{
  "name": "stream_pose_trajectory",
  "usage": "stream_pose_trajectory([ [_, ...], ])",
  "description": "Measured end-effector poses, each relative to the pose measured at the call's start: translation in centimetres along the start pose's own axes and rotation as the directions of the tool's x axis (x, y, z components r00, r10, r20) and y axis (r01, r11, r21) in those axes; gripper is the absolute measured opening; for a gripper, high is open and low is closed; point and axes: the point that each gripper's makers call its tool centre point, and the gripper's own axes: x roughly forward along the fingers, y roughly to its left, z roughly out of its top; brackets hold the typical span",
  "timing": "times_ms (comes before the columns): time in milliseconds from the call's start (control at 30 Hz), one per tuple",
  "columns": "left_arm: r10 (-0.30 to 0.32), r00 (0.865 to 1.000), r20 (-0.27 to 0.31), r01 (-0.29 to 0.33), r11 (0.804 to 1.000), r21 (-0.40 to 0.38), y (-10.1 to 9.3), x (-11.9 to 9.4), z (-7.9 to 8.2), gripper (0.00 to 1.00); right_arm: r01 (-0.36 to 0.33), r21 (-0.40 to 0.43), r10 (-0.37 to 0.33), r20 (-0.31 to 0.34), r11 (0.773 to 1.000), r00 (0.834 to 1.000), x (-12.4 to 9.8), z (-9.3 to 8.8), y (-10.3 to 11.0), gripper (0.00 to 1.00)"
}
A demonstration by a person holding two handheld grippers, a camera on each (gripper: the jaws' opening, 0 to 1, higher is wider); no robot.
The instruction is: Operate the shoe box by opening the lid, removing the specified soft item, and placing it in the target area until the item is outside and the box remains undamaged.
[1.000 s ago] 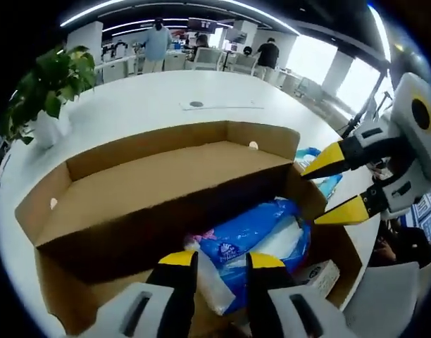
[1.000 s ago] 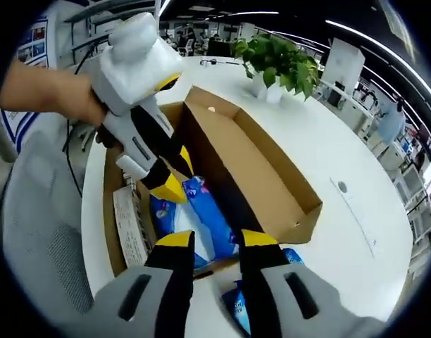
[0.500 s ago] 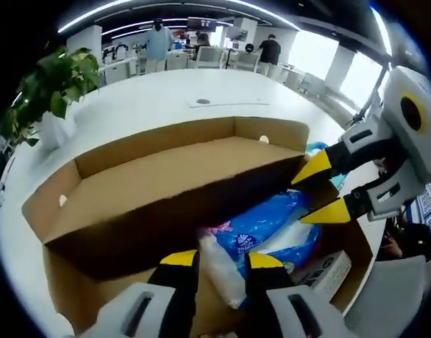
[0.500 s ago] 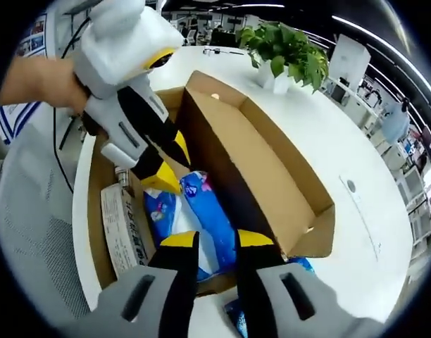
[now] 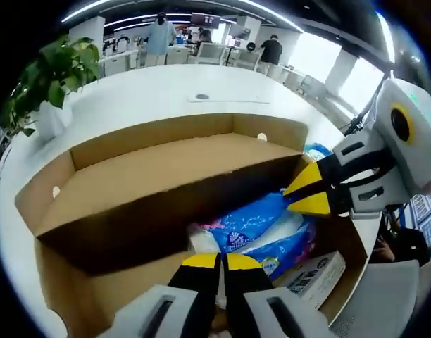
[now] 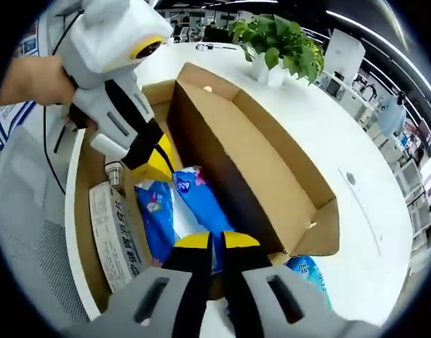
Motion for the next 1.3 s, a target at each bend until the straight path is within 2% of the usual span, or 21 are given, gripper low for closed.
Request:
stream_pose_trajectory([
  [567,-0.016,0.999,0.03,0.016,1.0,-0.013,-0.4,-2.1,0.6,0.0,-0.005,0.032,0.003,0.053,0.999,0.999,-1.7,1.2,0.5,0.0],
  [967,-0.014,0.996,0.089,0.014,1.0,-0.002,-0.6,-5.3,2.6,0.0,0.011,0.016,-0.013,0.123,1.0,0.992,-4.3,3.7,0.6,0.0],
  [1300,-0.01,0.992,0.129,0.006,0.999,0.034,-1.7,-7.4,4.3,0.0,0.033,0.003,-0.033,0.173,0.999,0.984,-6.9,5.6,-0.2,0.0],
])
